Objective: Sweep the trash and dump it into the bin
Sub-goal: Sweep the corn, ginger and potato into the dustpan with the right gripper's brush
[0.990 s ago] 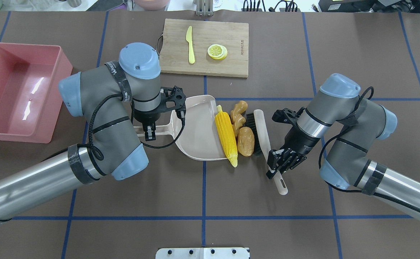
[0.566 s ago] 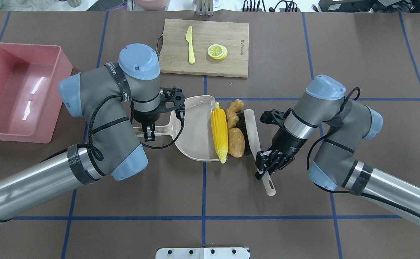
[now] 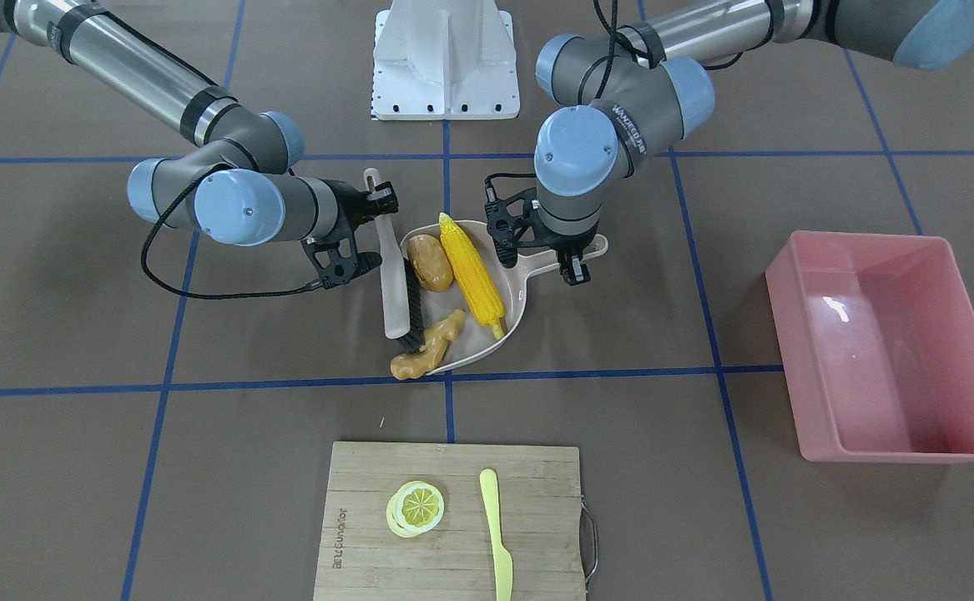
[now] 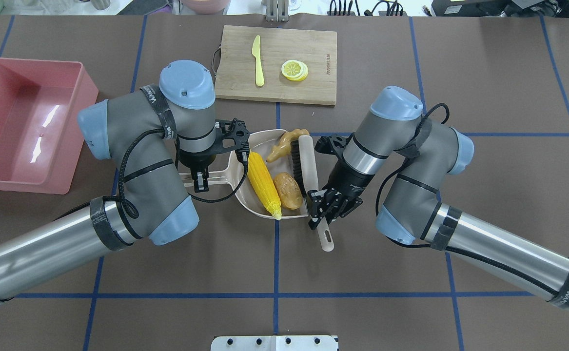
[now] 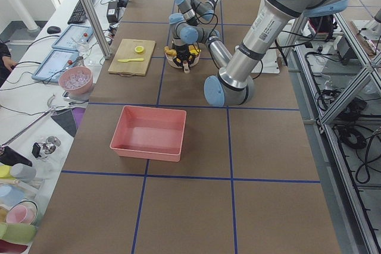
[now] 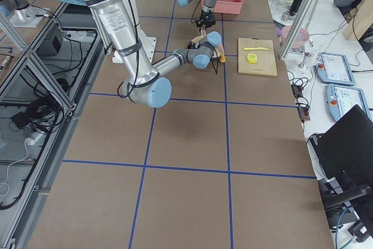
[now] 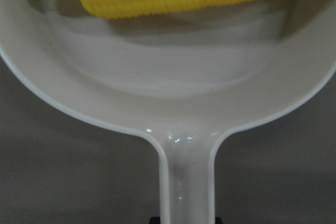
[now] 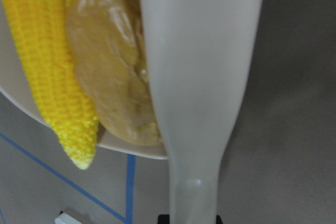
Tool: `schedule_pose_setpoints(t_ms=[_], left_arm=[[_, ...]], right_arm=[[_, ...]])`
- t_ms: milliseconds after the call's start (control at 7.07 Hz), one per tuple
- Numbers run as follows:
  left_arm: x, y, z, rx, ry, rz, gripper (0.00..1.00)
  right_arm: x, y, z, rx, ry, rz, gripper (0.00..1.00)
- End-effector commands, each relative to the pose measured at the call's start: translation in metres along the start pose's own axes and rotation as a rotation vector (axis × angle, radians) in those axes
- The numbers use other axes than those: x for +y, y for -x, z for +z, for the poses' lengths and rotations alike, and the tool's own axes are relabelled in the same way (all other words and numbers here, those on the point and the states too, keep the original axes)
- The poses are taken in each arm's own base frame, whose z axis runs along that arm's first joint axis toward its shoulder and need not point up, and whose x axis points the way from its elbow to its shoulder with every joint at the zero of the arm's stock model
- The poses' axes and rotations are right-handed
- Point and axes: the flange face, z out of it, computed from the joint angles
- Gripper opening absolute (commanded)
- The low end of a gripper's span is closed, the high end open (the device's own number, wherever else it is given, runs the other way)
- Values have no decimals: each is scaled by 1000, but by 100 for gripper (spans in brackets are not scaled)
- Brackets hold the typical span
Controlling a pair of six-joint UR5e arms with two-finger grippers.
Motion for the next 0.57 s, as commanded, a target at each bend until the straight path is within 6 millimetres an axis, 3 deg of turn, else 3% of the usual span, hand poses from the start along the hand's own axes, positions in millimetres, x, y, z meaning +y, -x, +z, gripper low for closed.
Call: schedule_pose_setpoints(t_ms=[0, 424], left_arm=[[2, 0, 1, 3, 1, -1, 0], [5, -1, 3, 6, 0, -1, 0]], right_arm=[[-6, 33, 2, 9, -2, 16, 0], [6, 43, -4, -4, -13, 39, 0]])
